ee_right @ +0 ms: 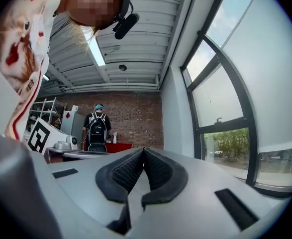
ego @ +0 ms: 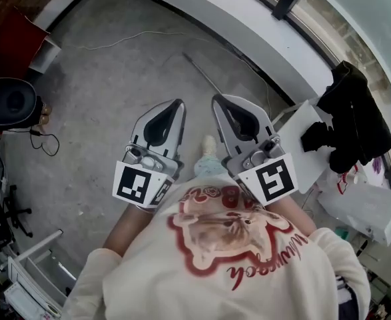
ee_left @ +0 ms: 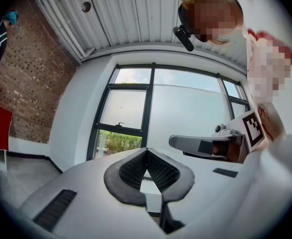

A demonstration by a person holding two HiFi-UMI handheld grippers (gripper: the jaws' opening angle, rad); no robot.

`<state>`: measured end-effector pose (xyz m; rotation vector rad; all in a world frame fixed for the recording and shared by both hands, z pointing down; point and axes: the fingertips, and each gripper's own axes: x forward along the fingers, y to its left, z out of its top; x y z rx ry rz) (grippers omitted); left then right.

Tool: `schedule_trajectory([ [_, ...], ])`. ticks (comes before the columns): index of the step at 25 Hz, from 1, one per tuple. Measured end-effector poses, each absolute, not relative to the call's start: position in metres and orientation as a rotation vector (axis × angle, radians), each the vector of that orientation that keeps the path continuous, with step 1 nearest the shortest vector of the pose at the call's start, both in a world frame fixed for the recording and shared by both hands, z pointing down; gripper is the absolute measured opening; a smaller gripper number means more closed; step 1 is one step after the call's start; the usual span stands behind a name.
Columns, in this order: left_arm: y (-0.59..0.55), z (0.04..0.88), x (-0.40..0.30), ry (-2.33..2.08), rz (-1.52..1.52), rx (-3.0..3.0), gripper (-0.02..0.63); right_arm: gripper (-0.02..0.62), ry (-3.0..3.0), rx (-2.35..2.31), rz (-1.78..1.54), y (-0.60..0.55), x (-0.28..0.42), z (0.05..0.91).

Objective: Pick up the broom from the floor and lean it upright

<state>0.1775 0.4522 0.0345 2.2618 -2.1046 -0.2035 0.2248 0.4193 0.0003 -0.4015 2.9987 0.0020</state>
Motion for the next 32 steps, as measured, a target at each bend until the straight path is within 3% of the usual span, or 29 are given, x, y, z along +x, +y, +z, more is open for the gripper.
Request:
schedule_trajectory([
  [9, 0.328, 0.025, 0.137, -2.245, -0.193, 2.18, 0.017, 0.023, 2.974, -0.335, 0.024, 0.285, 0.185, -0.011],
  [25, 0.26, 0.031, 0.083, -2.256, -0.103, 2.165, 0.017, 0.023, 2.974, -0.373, -0.087, 0.21, 0.139, 0.011],
  [32, 0.201, 0.051, 0.003, -2.23, -0.132, 2.165, 0.017, 0.023, 2.985, -0.417, -0.068, 0.151, 0.068, 0.025],
])
